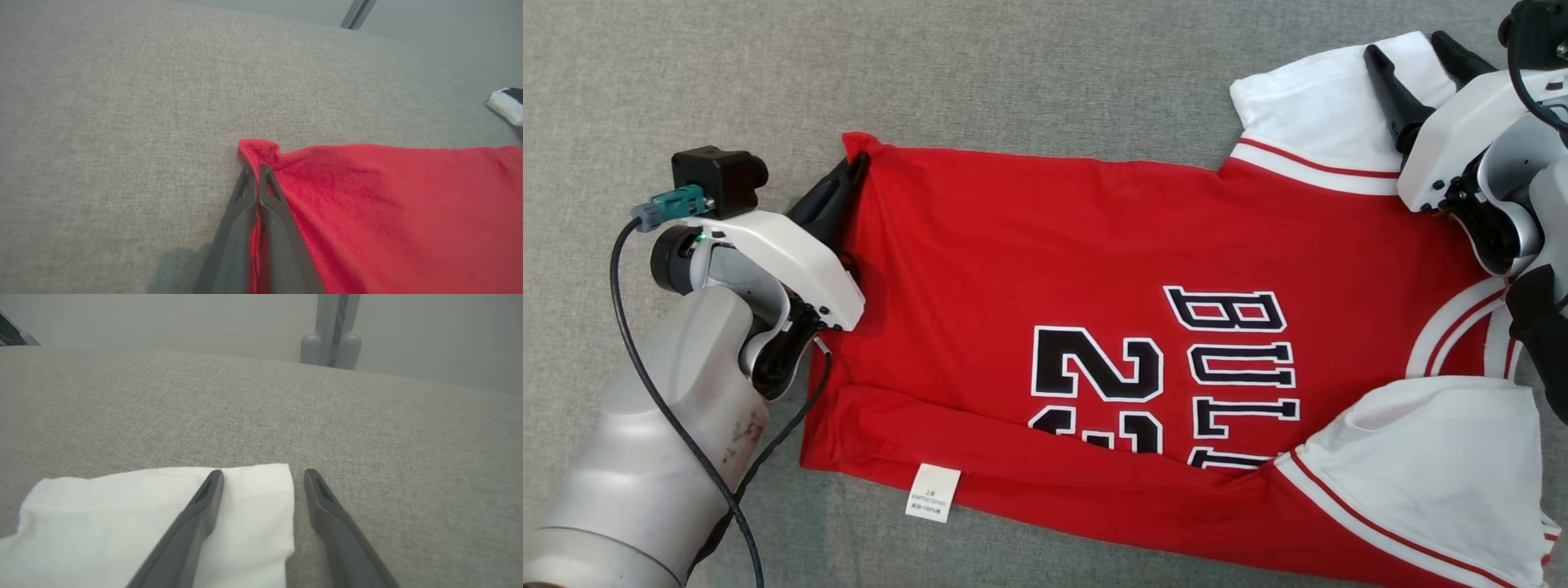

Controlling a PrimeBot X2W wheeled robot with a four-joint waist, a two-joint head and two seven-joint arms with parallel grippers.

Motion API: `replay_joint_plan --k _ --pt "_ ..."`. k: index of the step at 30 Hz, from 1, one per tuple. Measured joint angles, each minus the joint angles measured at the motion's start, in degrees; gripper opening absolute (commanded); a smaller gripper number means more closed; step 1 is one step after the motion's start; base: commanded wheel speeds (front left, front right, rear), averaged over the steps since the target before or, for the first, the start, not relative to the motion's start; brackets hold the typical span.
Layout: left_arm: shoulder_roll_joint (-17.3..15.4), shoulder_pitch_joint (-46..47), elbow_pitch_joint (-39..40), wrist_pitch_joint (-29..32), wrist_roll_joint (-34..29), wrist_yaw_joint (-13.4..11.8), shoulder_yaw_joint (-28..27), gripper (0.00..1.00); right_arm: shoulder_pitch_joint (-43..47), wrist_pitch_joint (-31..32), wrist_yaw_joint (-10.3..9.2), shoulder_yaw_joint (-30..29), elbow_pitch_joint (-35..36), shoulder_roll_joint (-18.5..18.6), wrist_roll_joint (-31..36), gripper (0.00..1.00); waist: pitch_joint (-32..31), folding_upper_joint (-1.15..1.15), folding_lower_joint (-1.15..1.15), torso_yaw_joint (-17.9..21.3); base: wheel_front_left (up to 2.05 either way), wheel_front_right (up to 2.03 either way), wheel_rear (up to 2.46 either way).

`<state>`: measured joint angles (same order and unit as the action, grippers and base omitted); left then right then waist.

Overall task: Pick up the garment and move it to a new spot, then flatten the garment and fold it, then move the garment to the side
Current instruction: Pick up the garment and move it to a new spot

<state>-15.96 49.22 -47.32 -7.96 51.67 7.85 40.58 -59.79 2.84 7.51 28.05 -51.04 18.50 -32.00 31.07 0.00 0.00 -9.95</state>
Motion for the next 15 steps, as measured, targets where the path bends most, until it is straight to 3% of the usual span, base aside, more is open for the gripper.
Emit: replay_joint_plan --k 6,7,9,15 --pt "-0.9 0.5 -1.2 -1.0 1.5 0.0 1.4 0.0 -0.9 3.9 0.07 3.8 1.5 1.8 -1.8 1.0 -0.2 0.0 0.0 1.1 0.0 0.0 0.0" --pt "-1.0 0.6 -1.4 -1.1 1.7 0.0 1.6 0.0 -1.0 4.3 0.05 4.3 1.7 2.0 -2.1 0.76 -0.2 0.0 0.0 1.2 0.0 0.0 0.0" --pt "-1.0 0.8 -1.7 -1.3 2.1 0.0 2.1 0.0 -1.4 4.8 0.05 5.4 2.0 2.6 -2.3 0.0 -0.3 0.0 0.0 1.2 0.0 0.0 0.0" --pt "-1.0 1.5 -3.1 -2.8 2.6 0.0 3.8 0.0 -1.8 3.1 0.03 7.2 2.9 4.1 -4.0 0.0 -1.3 0.0 0.0 1.3 0.0 0.0 0.0"
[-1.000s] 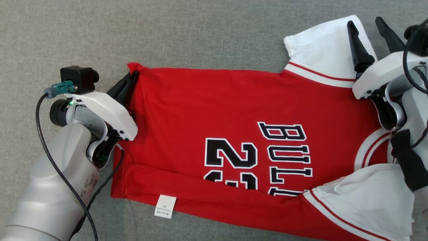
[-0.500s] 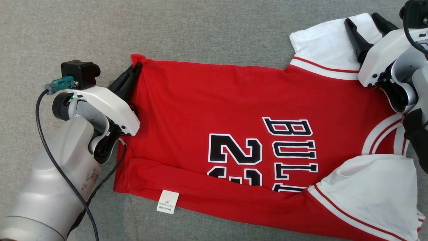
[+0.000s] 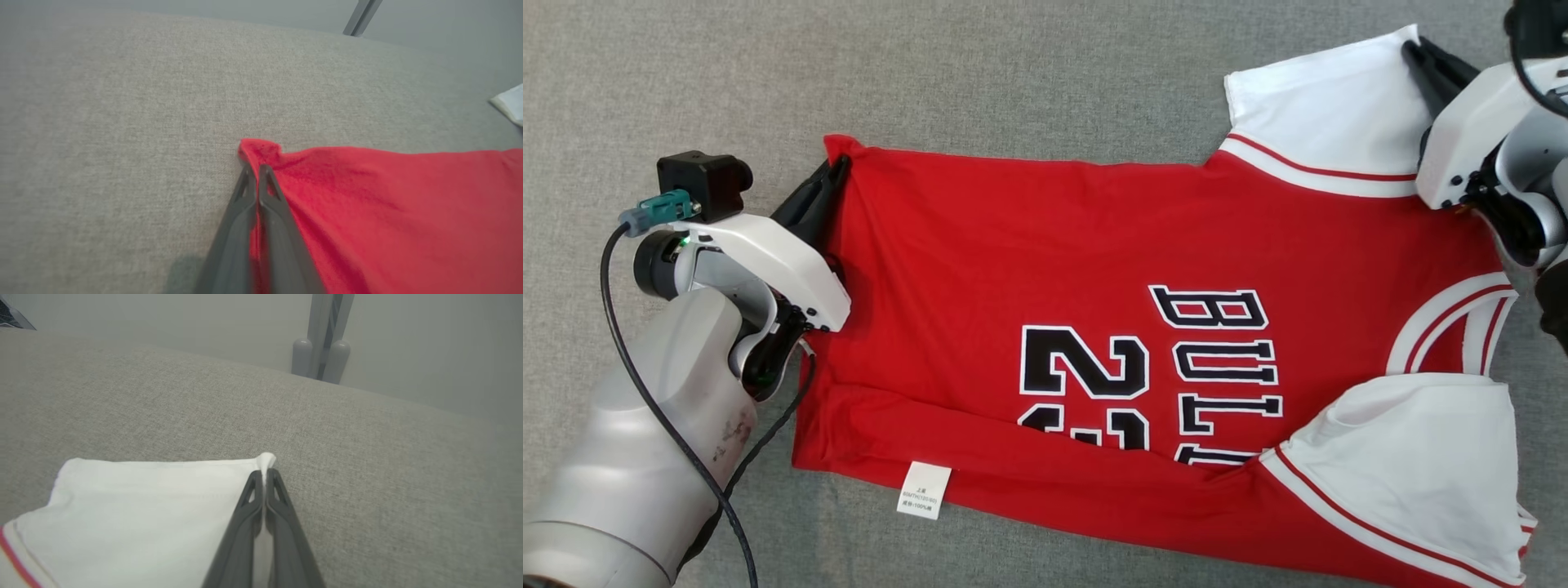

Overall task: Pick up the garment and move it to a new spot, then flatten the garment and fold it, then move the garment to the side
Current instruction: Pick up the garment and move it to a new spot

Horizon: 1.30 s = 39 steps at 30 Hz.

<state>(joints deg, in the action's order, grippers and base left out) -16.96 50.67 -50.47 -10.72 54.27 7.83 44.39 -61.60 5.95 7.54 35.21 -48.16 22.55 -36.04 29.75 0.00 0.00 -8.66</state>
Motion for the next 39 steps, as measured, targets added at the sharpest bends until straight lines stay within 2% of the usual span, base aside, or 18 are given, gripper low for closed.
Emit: replay_joint_plan --k 7,13,18,21,25,33,39 --pt "-1.5 -0.1 -0.3 -2.4 -0.3 -0.2 0.5 0.0 1.0 -3.6 -0.03 0.4 5.1 2.5 -2.4 0.0 -2.1 0.0 0.0 0.8 0.0 0.0 0.0" --pt "-3.6 -1.1 1.5 -3.5 -1.4 -0.7 0.0 0.0 5.4 -5.4 -0.04 0.1 11.8 4.8 -3.6 0.0 -3.9 0.0 0.0 1.9 0.0 0.0 0.0" --pt "-4.9 -5.3 5.4 -4.0 -1.2 -1.5 -1.3 0.0 14.2 -7.1 -0.05 -2.9 20.6 6.6 -6.1 0.0 -5.8 0.0 0.0 2.7 0.0 0.0 0.0" --pt "-6.1 -9.5 8.7 -4.1 -0.6 -3.0 -2.7 0.0 21.6 -7.8 -0.05 -6.0 27.1 6.9 -8.1 0.0 -7.0 0.0 0.0 3.4 0.0 0.0 0.0" --pt "-7.8 -15.2 14.3 -4.2 -0.2 -5.3 -4.4 0.0 32.6 -7.8 -0.05 -11.7 34.2 7.6 -7.4 0.0 -8.5 0.0 0.0 4.3 0.0 0.0 0.0" --pt "-11.7 -24.7 25.3 -3.9 1.1 -10.4 -5.9 0.0 53.0 -3.1 -0.05 -23.3 48.9 0.2 -3.2 0.0 -10.4 0.0 0.0 5.6 0.0 0.0 0.0" --pt "-14.1 -29.5 31.7 -2.3 2.7 -13.3 -6.4 0.0 64.2 3.3 -0.05 -28.5 58.9 -6.3 -0.7 0.0 -11.0 0.0 0.0 6.1 0.0 0.0 0.0"
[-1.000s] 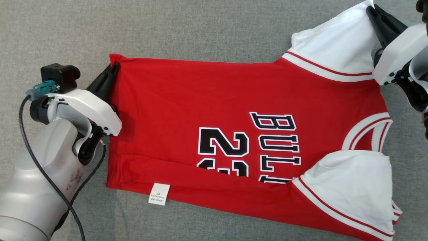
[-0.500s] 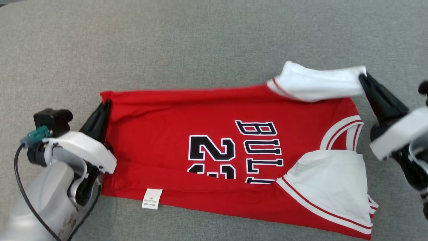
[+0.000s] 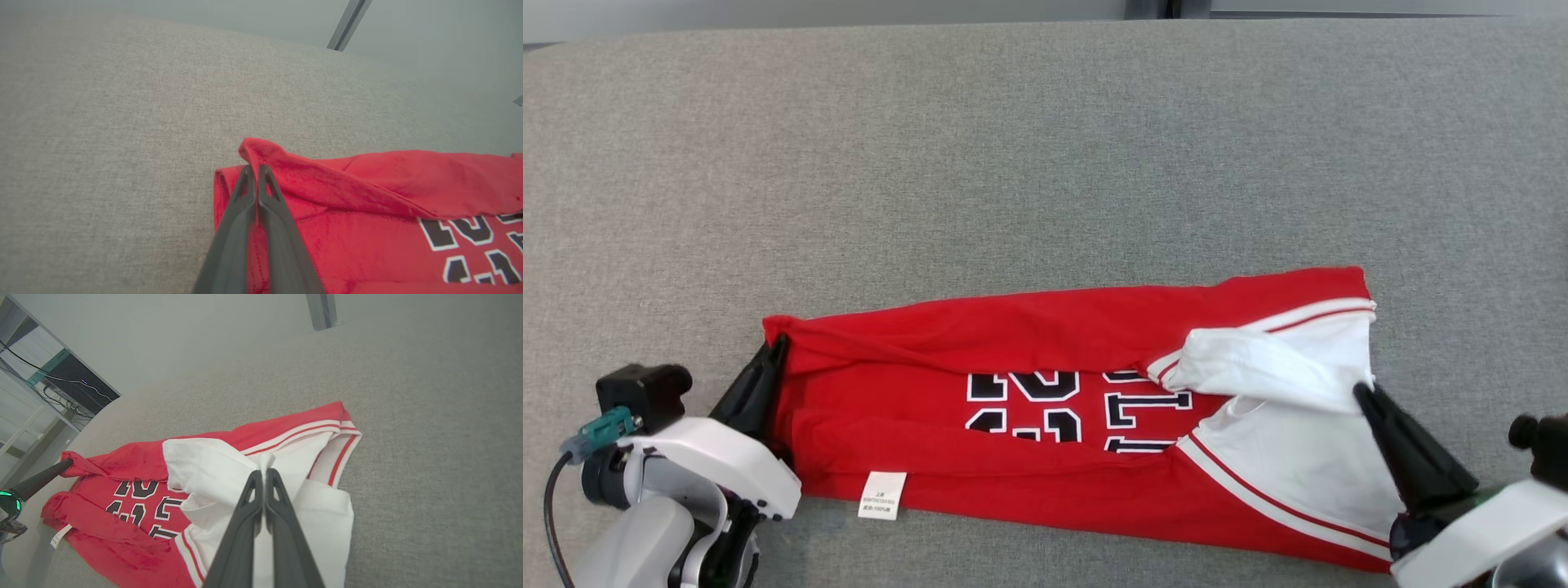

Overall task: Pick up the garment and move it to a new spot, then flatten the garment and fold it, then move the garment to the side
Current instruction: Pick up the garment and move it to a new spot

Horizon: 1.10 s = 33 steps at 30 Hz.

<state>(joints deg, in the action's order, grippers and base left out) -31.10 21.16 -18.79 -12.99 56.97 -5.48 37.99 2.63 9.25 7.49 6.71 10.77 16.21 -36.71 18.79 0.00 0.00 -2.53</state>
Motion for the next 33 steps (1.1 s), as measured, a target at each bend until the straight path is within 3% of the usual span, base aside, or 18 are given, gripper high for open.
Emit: replay_joint_plan --k 4,5,6,7,8,9,10,16,25,33 --pt "-0.4 -2.3 1.5 1.4 1.7 -0.6 -0.1 0.0 4.0 3.7 -0.01 -0.9 2.8 -3.3 1.8 0.0 0.2 0.0 0.0 0.5 0.0 0.0 0.0" --pt "-0.3 -2.8 1.5 1.4 2.2 -0.8 -0.2 0.35 4.2 4.4 -0.01 -0.7 3.0 -4.0 1.7 0.0 0.3 0.0 0.0 0.8 0.0 0.0 0.0" --pt "-0.2 -3.2 1.5 1.3 2.3 -1.2 -0.3 0.93 4.3 4.4 0.0 -0.5 3.0 -4.7 2.1 0.0 0.4 0.0 0.0 1.0 0.0 0.0 0.0" --pt "0.0 -3.4 1.5 1.0 2.4 -1.2 -0.4 1.0 4.2 4.3 0.0 -0.5 2.9 -5.0 3.4 0.0 0.5 0.0 0.0 1.2 0.0 0.0 0.0" --pt "0.0 -3.4 1.5 1.0 2.4 -1.2 -0.4 1.0 4.2 4.3 0.0 -0.5 2.9 -5.0 3.4 0.09 0.5 0.0 0.0 1.2 0.0 0.0 0.0" --pt "0.2 -3.6 1.4 0.8 2.4 -1.5 -0.5 1.0 4.1 4.2 -0.01 -0.7 2.6 -5.3 4.3 0.49 0.4 0.0 0.0 1.3 0.0 0.0 0.0" --pt "0.6 -4.1 1.4 0.3 2.5 -1.9 -0.9 1.0 4.0 3.6 -0.01 -0.7 2.1 -5.6 5.4 1.0 0.3 0.0 0.0 1.4 0.0 0.0 0.0" --pt "3.1 -6.9 3.9 -1.7 -0.5 -3.5 -4.3 1.0 3.5 -1.3 0.0 -1.8 0.3 -7.8 10.0 1.0 -1.3 0.0 0.0 1.6 0.0 0.0 0.0" --pt "7.9 -10.7 14.0 -2.0 -16.1 -7.9 -15.6 1.0 -1.5 -9.1 0.0 -6.3 -1.9 -8.9 16.4 1.0 -4.1 0.0 0.0 1.0 0.0 0.0 0.0" --pt "9.6 -14.3 17.6 -2.0 -23.4 -9.3 -19.7 1.0 -5.5 -12.3 0.0 -8.1 -7.3 -7.6 18.5 1.0 -6.0 0.0 0.0 0.6 0.0 0.0 0.0"
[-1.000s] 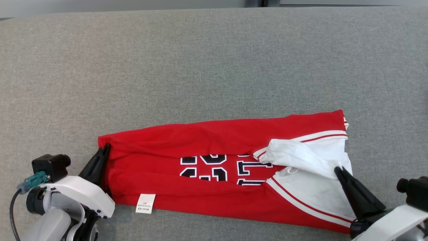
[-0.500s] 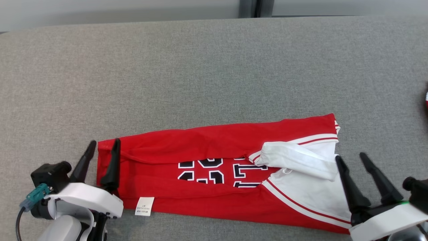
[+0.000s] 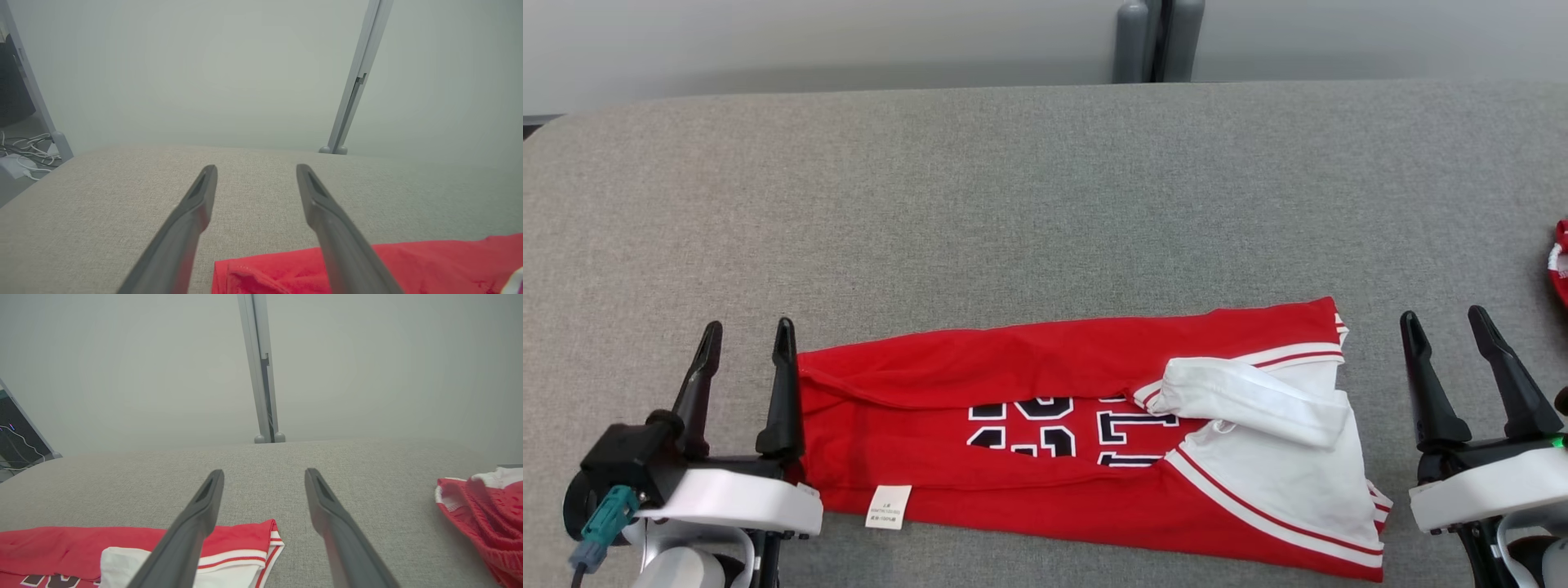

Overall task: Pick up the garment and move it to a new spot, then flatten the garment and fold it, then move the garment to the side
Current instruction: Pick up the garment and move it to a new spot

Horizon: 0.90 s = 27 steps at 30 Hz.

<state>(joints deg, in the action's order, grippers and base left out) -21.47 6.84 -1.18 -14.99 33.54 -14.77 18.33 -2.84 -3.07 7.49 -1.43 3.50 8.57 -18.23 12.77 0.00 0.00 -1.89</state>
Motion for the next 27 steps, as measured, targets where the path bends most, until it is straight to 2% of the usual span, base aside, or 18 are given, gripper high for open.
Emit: replay_joint_plan --k 6,17,27 --pt "0.9 -3.4 0.1 0.0 -1.3 0.6 -0.4 1.0 -0.2 -1.4 0.0 0.4 -3.4 0.7 -0.4 1.0 -1.3 0.0 0.0 -0.2 0.0 0.0 0.0" --pt "1.6 -3.0 -2.0 0.0 -2.3 2.6 -0.4 1.0 -0.6 -1.6 0.0 0.6 -7.1 1.5 -0.5 1.0 -1.6 0.0 0.0 -1.0 0.0 0.0 0.0" --pt "2.8 -1.6 -4.0 0.0 -2.6 4.1 0.1 1.0 -0.5 0.4 0.0 3.8 -16.4 1.5 -2.4 1.0 -0.6 0.0 0.0 -2.3 0.0 0.0 0.0"
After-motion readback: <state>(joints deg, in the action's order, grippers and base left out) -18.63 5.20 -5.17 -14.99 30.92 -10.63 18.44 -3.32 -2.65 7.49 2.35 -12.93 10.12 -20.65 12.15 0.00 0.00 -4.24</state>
